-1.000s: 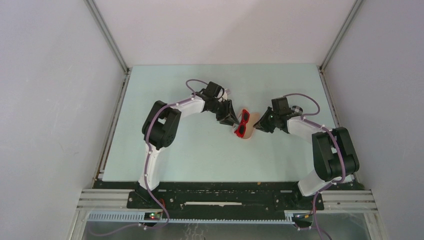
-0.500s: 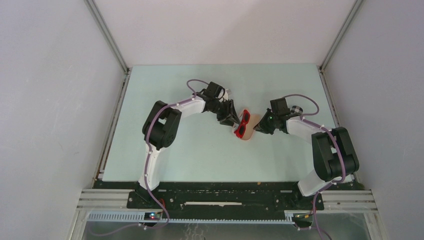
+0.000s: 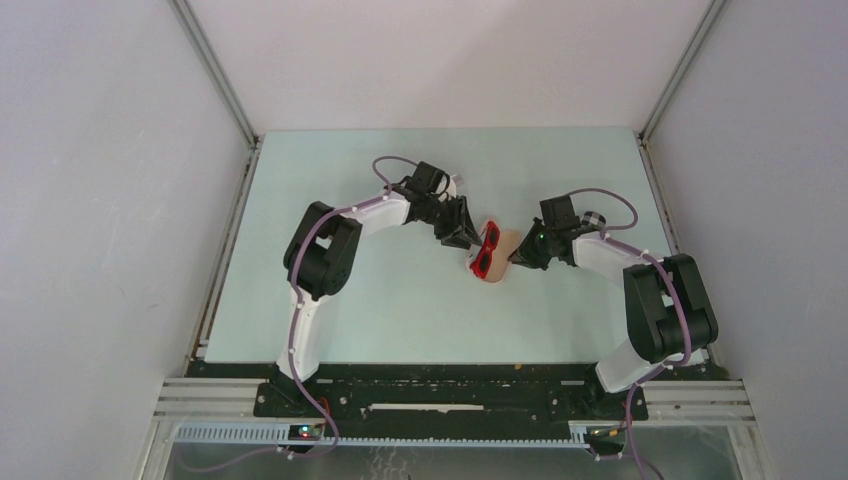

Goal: Organize the sunglasses
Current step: Close the sunglasses case at the center of the board.

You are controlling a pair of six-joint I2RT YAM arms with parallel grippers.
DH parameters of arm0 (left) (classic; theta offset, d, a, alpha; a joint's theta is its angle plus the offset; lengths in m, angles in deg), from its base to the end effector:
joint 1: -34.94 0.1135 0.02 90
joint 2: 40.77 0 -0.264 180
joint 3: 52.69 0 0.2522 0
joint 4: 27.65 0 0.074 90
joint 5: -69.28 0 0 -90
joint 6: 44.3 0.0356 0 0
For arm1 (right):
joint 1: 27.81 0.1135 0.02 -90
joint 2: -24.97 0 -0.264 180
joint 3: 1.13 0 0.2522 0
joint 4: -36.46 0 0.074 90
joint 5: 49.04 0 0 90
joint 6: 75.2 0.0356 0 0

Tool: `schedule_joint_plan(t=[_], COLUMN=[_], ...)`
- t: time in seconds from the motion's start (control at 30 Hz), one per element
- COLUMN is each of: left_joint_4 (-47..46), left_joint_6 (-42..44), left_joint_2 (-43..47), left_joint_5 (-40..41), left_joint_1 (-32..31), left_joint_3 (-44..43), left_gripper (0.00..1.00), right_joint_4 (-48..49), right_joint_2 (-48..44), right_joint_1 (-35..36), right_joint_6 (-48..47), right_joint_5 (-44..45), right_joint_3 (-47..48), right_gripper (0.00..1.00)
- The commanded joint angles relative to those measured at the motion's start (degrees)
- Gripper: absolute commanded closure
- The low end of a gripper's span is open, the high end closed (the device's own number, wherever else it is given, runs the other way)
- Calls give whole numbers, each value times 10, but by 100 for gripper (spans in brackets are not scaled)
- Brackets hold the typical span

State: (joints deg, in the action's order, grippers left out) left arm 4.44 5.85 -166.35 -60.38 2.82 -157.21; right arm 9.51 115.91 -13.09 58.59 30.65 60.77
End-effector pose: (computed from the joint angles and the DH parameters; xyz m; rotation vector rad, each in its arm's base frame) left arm 0.3858 -0.2690 0.1564 0.1424 2.7313 -1.3239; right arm 0.2942 0.0839 0.1647 0.5932 2.5788 0.6035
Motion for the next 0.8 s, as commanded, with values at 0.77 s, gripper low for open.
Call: schedule_joint_plan(t=[0.77], left_joint_4=[-9], left_joint_6=[7], left_joint_2=[18], left_joint_5=[-17], left_joint_1=[-14], left_joint_3=[-6], left_gripper=[91], right_joint_4=[-94], right_joint_2=[46], right_joint_1=[76], right_joint_6=[-24], right_joint_5=[75], right_joint_3=[143], right_gripper=[86])
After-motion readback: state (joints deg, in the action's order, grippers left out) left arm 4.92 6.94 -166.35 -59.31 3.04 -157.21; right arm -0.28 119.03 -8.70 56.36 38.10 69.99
